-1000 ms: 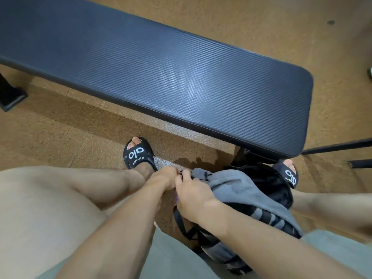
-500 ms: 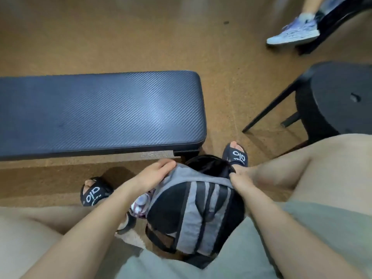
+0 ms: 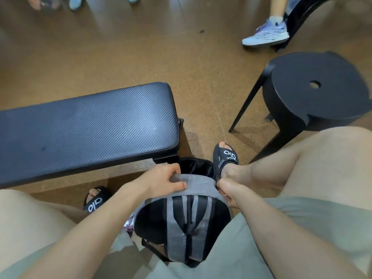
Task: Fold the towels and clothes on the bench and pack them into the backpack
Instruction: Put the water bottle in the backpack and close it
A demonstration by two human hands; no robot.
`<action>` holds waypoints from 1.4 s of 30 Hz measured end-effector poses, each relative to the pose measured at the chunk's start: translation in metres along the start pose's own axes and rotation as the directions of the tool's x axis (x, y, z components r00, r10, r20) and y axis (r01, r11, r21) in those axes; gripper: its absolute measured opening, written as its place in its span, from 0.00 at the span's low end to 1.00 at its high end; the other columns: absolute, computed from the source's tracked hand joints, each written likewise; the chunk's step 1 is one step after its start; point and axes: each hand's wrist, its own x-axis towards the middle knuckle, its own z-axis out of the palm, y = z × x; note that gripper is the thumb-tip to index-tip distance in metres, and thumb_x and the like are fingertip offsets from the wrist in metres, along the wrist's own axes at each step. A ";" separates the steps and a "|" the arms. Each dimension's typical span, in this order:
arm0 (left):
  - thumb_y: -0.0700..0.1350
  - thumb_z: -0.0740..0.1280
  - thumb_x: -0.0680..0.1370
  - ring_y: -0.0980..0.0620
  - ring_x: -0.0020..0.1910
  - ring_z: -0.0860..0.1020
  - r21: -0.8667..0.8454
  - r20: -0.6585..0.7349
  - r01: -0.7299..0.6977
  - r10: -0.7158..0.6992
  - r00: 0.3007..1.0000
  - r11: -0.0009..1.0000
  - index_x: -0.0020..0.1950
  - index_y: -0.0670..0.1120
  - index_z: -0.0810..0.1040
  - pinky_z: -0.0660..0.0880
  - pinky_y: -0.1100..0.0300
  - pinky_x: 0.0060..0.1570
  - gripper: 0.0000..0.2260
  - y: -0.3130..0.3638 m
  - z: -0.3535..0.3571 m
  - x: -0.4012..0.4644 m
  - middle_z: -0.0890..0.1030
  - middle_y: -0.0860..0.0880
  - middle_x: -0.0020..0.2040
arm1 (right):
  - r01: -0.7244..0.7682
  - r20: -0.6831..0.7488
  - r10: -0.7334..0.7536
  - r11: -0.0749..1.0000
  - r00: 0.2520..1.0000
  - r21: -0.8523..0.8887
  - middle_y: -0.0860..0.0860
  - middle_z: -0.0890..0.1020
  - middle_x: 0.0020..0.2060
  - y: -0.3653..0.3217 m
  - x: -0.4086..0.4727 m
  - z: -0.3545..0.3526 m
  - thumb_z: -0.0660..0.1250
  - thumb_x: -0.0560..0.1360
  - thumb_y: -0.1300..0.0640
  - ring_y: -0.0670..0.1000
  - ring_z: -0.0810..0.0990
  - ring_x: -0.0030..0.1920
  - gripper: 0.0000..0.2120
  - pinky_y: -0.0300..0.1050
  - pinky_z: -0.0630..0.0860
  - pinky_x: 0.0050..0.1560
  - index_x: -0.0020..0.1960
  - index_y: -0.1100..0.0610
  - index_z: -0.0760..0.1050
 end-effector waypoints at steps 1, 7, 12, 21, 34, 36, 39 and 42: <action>0.64 0.67 0.75 0.52 0.48 0.76 0.014 0.021 0.009 -0.010 1.000 1.000 0.52 0.53 0.73 0.75 0.54 0.49 0.16 0.006 0.002 0.003 0.78 0.51 0.48 | -0.010 0.016 0.010 1.000 1.000 0.008 0.51 0.68 0.21 0.001 0.000 -0.001 0.52 0.82 0.59 0.48 0.65 0.18 0.13 0.34 0.59 0.18 0.42 0.58 0.70; 0.60 0.63 0.80 0.52 0.37 0.75 0.019 0.003 -0.041 0.041 0.999 0.999 0.44 0.49 0.73 0.74 0.51 0.41 0.15 0.037 0.014 0.012 0.78 0.52 0.38 | -0.030 0.102 0.042 0.994 0.994 -0.109 0.51 0.68 0.17 0.003 -0.024 -0.016 0.54 0.79 0.59 0.48 0.66 0.14 0.12 0.35 0.63 0.19 0.38 0.60 0.67; 0.58 0.61 0.82 0.52 0.31 0.70 -0.022 0.035 -0.051 0.051 0.998 0.998 0.33 0.49 0.68 0.72 0.50 0.37 0.20 0.047 0.017 0.014 0.73 0.51 0.32 | 0.059 0.163 0.016 0.893 0.986 -0.446 0.55 0.74 0.27 0.010 -0.027 -0.025 0.57 0.70 0.53 0.51 0.66 0.24 0.11 0.40 0.65 0.29 0.48 0.58 0.70; 0.54 0.64 0.80 0.51 0.45 0.75 0.116 0.070 -0.108 0.100 0.992 0.987 0.56 0.52 0.72 0.71 0.53 0.43 0.09 0.061 0.011 0.006 0.77 0.52 0.45 | 0.300 0.251 -0.222 0.892 0.942 -0.339 0.49 0.68 0.27 -0.005 -0.047 -0.041 0.60 0.77 0.57 0.47 0.62 0.26 0.12 0.39 0.58 0.27 0.35 0.55 0.68; 0.60 0.64 0.78 0.45 0.48 0.79 0.213 -0.016 -0.093 0.099 0.995 0.973 0.46 0.51 0.70 0.69 0.54 0.40 0.14 0.100 0.029 0.007 0.81 0.48 0.48 | 0.440 0.365 -0.388 0.895 0.846 -0.068 0.49 0.66 0.23 -0.009 -0.073 -0.027 0.62 0.73 0.59 0.48 0.60 0.25 0.13 0.42 0.56 0.27 0.30 0.55 0.66; 0.58 0.65 0.77 0.45 0.48 0.80 0.217 -0.005 -0.104 0.108 0.994 0.971 0.46 0.52 0.72 0.72 0.54 0.40 0.11 0.098 0.028 0.006 0.82 0.48 0.47 | 0.506 0.363 -0.428 0.849 0.828 -0.151 0.51 0.68 0.23 -0.008 -0.073 -0.026 0.63 0.70 0.57 0.49 0.63 0.25 0.11 0.42 0.59 0.28 0.30 0.55 0.68; 0.55 0.64 0.77 0.44 0.49 0.81 0.244 -0.007 -0.106 0.111 0.994 0.964 0.50 0.52 0.76 0.77 0.52 0.44 0.08 0.091 0.029 0.006 0.83 0.48 0.47 | 0.557 0.405 -0.454 0.810 0.794 -0.182 0.53 0.74 0.32 -0.006 -0.077 -0.028 0.67 0.69 0.55 0.48 0.70 0.32 0.07 0.41 0.64 0.32 0.33 0.54 0.75; 0.56 0.61 0.80 0.44 0.46 0.80 0.215 -0.022 -0.073 0.079 0.997 0.974 0.45 0.52 0.73 0.74 0.52 0.41 0.09 0.082 0.034 0.004 0.82 0.48 0.45 | 0.524 0.477 -0.468 0.851 0.744 0.018 0.54 0.79 0.40 -0.006 -0.080 -0.034 0.67 0.67 0.59 0.48 0.76 0.41 0.04 0.39 0.69 0.36 0.41 0.57 0.78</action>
